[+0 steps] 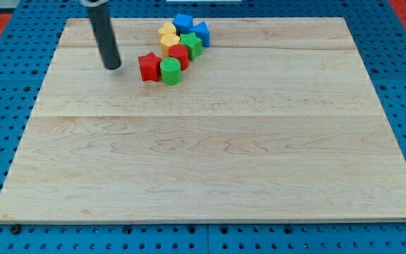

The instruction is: Push the red star and green circle into the group of blocks

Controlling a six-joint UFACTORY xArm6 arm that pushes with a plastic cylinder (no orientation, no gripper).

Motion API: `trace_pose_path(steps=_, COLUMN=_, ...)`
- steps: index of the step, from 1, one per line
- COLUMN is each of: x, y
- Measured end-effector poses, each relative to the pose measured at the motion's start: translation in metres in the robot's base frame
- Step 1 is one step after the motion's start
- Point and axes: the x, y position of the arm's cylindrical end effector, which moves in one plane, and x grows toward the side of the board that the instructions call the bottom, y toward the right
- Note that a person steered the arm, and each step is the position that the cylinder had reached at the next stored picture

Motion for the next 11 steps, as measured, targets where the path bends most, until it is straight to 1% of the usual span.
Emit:
trace_pose_path(steps=1, x=0.030, y=0.024)
trace_pose_path(steps=3, x=0.000, y=0.096)
trace_pose_path(steps=4, x=0.000, y=0.090)
trace_pose_path(steps=5, x=0.024, y=0.073)
trace_pose_path(steps=6, x=0.042, y=0.089)
trace_pose_path(steps=7, x=0.035, y=0.122)
trace_pose_path(steps=8, x=0.017, y=0.141)
trace_pose_path(steps=9, x=0.010, y=0.147)
trace_pose_path(steps=11, x=0.015, y=0.147)
